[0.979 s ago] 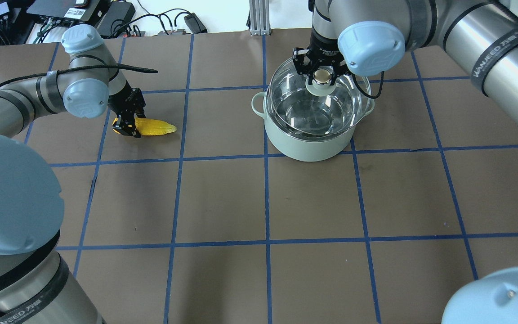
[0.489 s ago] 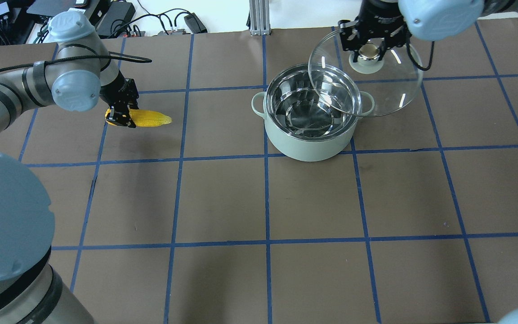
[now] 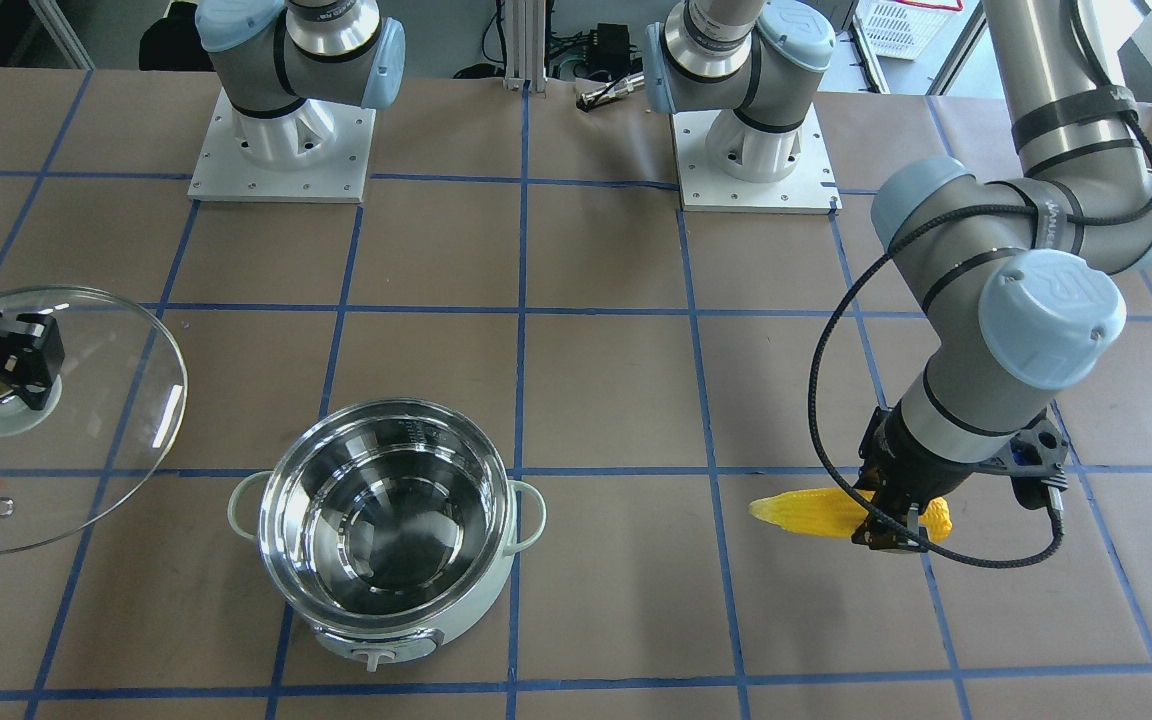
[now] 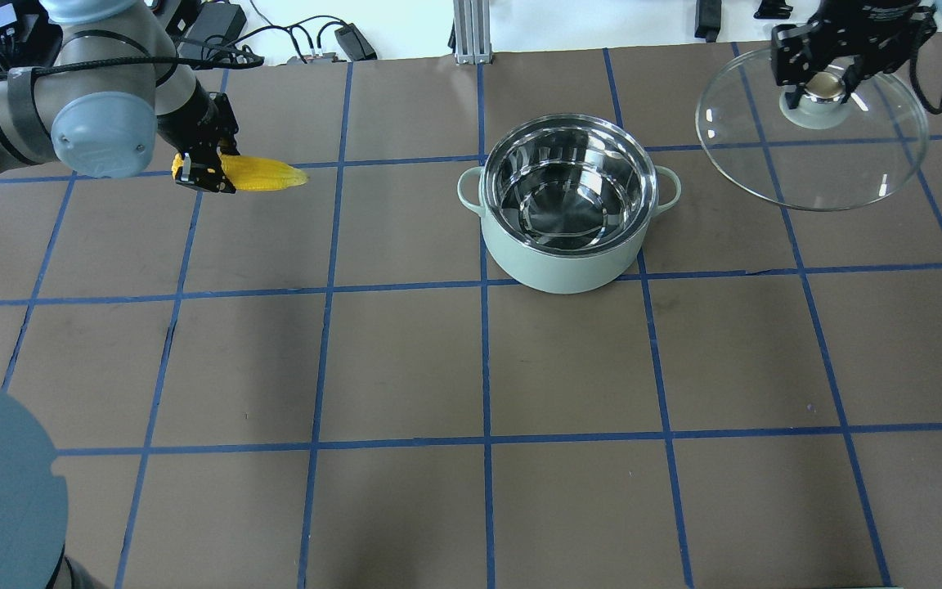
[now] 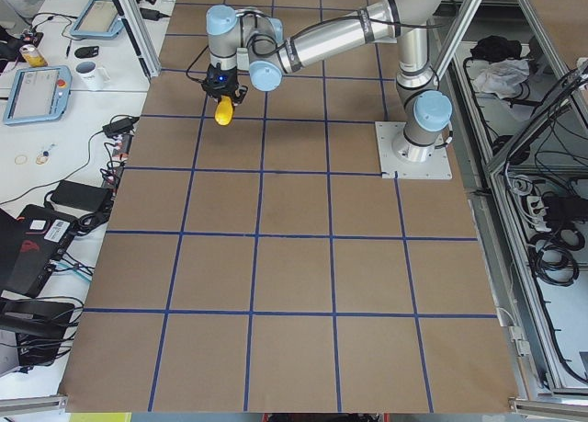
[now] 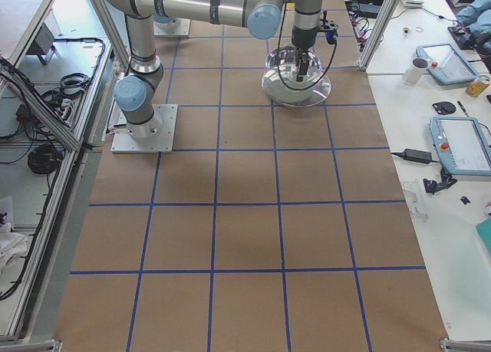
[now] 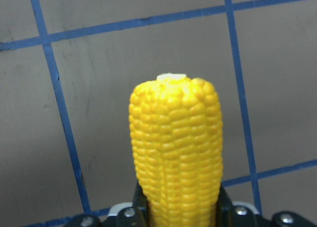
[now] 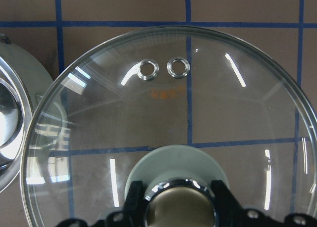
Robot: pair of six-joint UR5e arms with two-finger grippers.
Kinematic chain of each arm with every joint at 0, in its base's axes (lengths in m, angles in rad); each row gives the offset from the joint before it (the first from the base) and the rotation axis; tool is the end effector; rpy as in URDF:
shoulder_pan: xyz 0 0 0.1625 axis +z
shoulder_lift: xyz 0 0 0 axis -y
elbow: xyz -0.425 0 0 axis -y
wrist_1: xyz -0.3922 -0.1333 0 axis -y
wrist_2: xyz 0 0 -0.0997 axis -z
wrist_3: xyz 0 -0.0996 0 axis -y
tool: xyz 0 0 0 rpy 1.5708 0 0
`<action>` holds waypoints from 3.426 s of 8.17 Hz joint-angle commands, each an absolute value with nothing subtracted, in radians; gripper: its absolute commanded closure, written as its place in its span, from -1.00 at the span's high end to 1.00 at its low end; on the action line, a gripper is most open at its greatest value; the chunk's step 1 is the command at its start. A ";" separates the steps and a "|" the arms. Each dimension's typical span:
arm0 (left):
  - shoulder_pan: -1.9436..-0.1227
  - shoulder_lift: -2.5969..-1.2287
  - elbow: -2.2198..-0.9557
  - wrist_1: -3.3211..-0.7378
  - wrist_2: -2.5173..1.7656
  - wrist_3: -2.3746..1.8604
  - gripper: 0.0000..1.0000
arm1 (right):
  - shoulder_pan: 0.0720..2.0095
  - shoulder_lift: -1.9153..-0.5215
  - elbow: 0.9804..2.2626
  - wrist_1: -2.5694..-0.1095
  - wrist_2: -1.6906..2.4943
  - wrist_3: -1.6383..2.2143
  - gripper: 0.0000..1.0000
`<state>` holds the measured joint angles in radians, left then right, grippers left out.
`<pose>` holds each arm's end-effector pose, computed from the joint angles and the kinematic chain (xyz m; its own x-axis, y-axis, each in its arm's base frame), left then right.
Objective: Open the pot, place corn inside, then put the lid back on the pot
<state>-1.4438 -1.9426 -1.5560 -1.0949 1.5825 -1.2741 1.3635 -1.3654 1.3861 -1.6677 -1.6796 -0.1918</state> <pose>-0.0509 -0.6443 0.3343 -0.1697 -0.9793 0.1100 -0.9851 0.1655 -0.0458 -0.0007 -0.5984 0.4793 -0.9924 0.0228 0.1208 0.0163 0.9984 -0.0541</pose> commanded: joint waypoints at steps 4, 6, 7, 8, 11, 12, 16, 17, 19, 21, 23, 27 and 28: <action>-1.779 -1.902 -1.545 -0.927 1.572 -1.417 -1.00 | 1.272 -1.339 1.390 -1.667 -1.672 -0.336 -0.25; -1.850 -1.923 -1.519 -0.867 1.568 -1.453 -1.00 | 1.272 -1.336 1.390 -1.667 -1.671 -0.333 -0.25; -1.879 -1.937 -1.516 -0.855 1.528 -1.447 -1.00 | 1.270 -1.336 1.390 -1.667 -1.669 -0.334 -0.25; -1.893 -1.950 -1.516 -0.809 1.476 -1.472 -1.00 | 1.270 -1.336 1.390 -1.667 -1.670 -0.330 -0.25; -1.936 -2.005 -1.511 -0.752 1.444 -1.526 -1.00 | 1.270 -1.336 1.390 -1.666 -1.669 -0.330 -0.25; -1.940 -2.028 -1.505 -0.706 1.407 -1.528 -1.00 | 1.270 -1.336 1.390 -1.666 -1.670 -0.330 -0.26; -1.969 -2.123 -1.433 -0.693 1.394 -1.555 -1.00 | 1.270 -1.336 1.390 -1.666 -1.669 -0.330 -0.27; -1.979 -2.141 -1.422 -0.693 1.399 -1.577 -1.00 | 1.270 -1.336 1.390 -1.666 -1.669 -0.330 -0.27; -1.979 -2.148 -1.420 -0.698 1.399 -1.601 -1.00 | 1.270 -1.336 1.390 -1.666 -1.669 -0.331 -0.27; -1.980 -2.148 -1.420 -0.698 1.399 -1.641 -1.00 | 1.270 -1.336 1.390 -1.666 -1.669 -0.331 -0.28; -1.985 -2.146 -1.422 -0.698 1.401 -1.670 -0.47 | 1.270 -1.336 1.390 -1.664 -1.666 -0.330 -0.29; -2.006 -2.131 -1.424 -0.693 1.399 -1.871 0.45 | 1.270 -1.336 1.391 -1.664 -1.666 -0.330 -0.29; -2.006 -2.131 -1.424 -0.692 1.396 -1.873 0.54 | 1.270 -1.336 1.391 -1.663 -1.664 -0.330 -0.29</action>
